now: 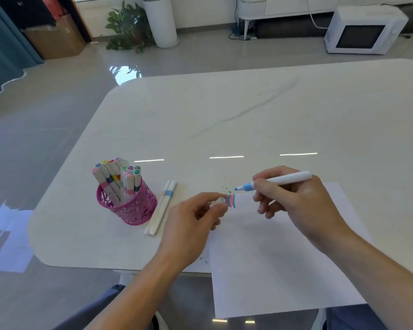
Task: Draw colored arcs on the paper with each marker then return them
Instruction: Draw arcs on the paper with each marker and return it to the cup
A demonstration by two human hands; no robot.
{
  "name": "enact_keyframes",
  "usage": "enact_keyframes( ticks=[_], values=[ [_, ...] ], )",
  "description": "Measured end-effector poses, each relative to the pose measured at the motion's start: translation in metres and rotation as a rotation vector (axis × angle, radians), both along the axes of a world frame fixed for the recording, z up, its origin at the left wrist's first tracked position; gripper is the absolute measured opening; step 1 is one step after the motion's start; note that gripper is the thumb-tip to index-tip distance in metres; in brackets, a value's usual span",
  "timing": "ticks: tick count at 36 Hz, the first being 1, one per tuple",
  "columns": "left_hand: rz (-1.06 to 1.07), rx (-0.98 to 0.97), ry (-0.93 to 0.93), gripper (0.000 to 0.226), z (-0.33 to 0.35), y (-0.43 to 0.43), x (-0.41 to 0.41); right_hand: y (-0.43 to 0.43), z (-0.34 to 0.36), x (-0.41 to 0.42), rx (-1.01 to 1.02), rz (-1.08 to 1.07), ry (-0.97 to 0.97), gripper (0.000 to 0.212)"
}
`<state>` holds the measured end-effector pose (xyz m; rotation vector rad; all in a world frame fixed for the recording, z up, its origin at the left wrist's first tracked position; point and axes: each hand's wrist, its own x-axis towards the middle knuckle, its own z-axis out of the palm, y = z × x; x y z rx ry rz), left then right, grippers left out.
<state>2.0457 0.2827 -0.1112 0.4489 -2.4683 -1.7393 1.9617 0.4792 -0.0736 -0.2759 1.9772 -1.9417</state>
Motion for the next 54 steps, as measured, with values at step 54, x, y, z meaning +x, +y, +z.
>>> enact_keyframes(
  ticks=[54],
  values=[
    [0.147,0.237,0.245,0.014,0.030,-0.014,0.001,-0.008,-0.017,0.002,0.022,-0.062,-0.353,0.028]
  ],
)
